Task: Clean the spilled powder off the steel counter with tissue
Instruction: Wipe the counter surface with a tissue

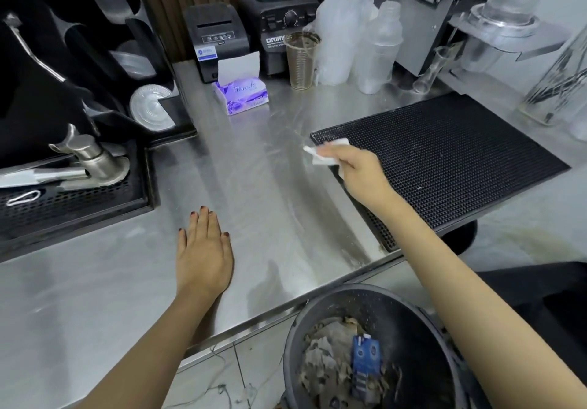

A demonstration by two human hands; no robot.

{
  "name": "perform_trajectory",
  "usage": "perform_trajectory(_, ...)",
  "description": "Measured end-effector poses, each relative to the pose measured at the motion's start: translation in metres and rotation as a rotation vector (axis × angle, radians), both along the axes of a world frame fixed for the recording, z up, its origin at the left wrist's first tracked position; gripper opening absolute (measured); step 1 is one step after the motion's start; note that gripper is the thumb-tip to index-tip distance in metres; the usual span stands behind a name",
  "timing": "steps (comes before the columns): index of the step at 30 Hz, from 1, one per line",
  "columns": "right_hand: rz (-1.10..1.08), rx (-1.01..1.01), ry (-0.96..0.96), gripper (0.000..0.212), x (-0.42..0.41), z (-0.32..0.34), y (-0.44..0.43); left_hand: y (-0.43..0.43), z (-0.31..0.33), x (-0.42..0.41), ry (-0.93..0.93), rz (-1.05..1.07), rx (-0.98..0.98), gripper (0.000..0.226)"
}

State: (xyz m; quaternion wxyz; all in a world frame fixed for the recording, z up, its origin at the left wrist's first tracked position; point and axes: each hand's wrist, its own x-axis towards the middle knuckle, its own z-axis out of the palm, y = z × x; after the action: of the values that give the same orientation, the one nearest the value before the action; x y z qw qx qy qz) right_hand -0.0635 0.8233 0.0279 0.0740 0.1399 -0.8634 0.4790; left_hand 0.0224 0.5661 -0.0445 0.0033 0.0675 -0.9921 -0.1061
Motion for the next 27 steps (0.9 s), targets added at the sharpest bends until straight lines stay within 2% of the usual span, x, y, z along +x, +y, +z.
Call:
perform_trajectory(2, -0.014, 0.059, -0.015, 0.042, -0.047, -0.008, -0.024, 0.0, 0.001, -0.001, 0.004, 0.0, -0.004, 0.052)
perform_trajectory(6, 0.11, 0.324, -0.199, 0.045, -0.091, -0.044, -0.048, -0.001, 0.0, -0.001, 0.007, 0.006, -0.002, 0.051)
perform_trajectory(9, 0.09, 0.281, -0.191, 0.044, -0.082, -0.062, -0.047, -0.002, 0.001, 0.0, 0.013, 0.011, 0.003, 0.051)
perform_trajectory(12, 0.131, 0.246, -0.169, 0.045, -0.051, -0.066, -0.026, -0.004, 0.001, -0.002, 0.021, 0.011, 0.0, 0.051)
perform_trajectory(16, 0.187, 0.254, -0.167, 0.049, 0.029, -0.065, 0.013, -0.004, 0.0, -0.001, 0.017, 0.011, 0.007, 0.051)
perform_trajectory(20, 0.254, 0.25, -0.227, 0.064, 0.117, -0.068, 0.05, -0.004, -0.001, -0.002, 0.006, 0.011, 0.01, 0.052)
perform_trajectory(23, 0.139, 0.135, -0.288, 0.085, 0.154, -0.054, 0.062, -0.003, 0.0, -0.002, -0.003, 0.006, 0.01, 0.052)
perform_trajectory(25, 0.014, 0.04, -0.219, 0.075, 0.153, -0.04, 0.057, -0.004, -0.001, -0.002, -0.01, 0.005, 0.008, 0.052)
perform_trajectory(27, -0.049, 0.014, -0.139, 0.048, 0.137, -0.024, 0.041, -0.003, -0.002, -0.001, -0.018, 0.005, 0.015, 0.053)
